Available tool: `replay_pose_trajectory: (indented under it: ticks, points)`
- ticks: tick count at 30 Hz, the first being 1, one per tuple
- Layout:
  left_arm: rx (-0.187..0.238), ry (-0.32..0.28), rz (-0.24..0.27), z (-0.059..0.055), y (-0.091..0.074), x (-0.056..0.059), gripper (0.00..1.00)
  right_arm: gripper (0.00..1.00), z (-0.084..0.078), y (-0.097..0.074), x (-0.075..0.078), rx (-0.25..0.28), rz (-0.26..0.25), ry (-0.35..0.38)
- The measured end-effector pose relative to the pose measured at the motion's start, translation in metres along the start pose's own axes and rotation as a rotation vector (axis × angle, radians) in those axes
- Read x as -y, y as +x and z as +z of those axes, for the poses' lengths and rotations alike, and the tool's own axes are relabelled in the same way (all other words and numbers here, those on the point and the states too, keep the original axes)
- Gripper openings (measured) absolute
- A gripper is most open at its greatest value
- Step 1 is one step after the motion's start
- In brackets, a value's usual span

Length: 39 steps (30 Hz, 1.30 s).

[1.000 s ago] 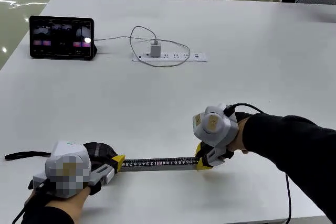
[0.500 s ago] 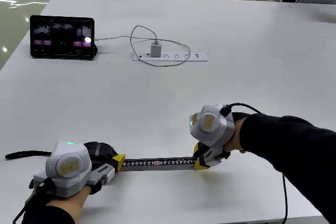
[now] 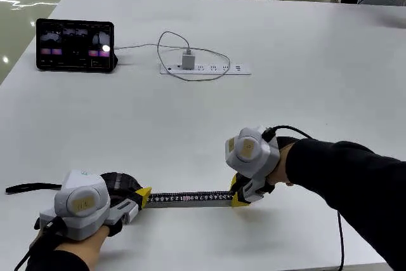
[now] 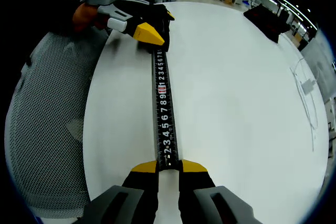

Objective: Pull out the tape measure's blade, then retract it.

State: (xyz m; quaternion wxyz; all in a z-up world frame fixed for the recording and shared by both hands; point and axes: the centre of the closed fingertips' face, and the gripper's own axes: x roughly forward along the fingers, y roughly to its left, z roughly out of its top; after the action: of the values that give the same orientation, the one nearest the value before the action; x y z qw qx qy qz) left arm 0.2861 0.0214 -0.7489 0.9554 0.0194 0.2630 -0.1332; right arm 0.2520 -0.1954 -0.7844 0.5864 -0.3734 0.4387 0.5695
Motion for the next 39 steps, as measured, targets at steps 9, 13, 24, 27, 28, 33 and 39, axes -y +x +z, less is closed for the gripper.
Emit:
replay_pose_trajectory:
  ticks: [9, 13, 24, 27, 28, 33, 39]
  points:
    - [0.0, 0.0, -0.001, 0.0, 0.0, 0.0, 0.65, 0.1, 0.004, 0.0, -0.001, 0.009, 0.001, -0.005]
    - [0.0, -0.001, -0.001, 0.0, 0.0, 0.0, 0.65, 0.1, 0.006, 0.001, -0.002, -0.001, 0.001, -0.025]
    - [-0.001, -0.002, -0.002, 0.0, 0.0, 0.0, 0.65, 0.1, 0.012, 0.003, -0.002, 0.012, 0.003, -0.025]
    - [-0.001, -0.002, -0.002, 0.0, 0.0, 0.0, 0.65, 0.1, 0.013, 0.003, -0.002, 0.015, 0.006, -0.021]
    - [-0.001, -0.002, -0.002, 0.0, 0.0, 0.0, 0.65, 0.1, 0.013, 0.003, -0.002, 0.017, 0.011, -0.016]
    - [-0.001, -0.002, -0.002, 0.0, 0.0, 0.0, 0.65, 0.1, 0.015, 0.004, -0.002, 0.017, 0.012, -0.02]
    - [-0.001, -0.002, -0.002, 0.0, 0.0, 0.0, 0.65, 0.1, 0.018, 0.005, -0.002, 0.021, 0.014, -0.019]
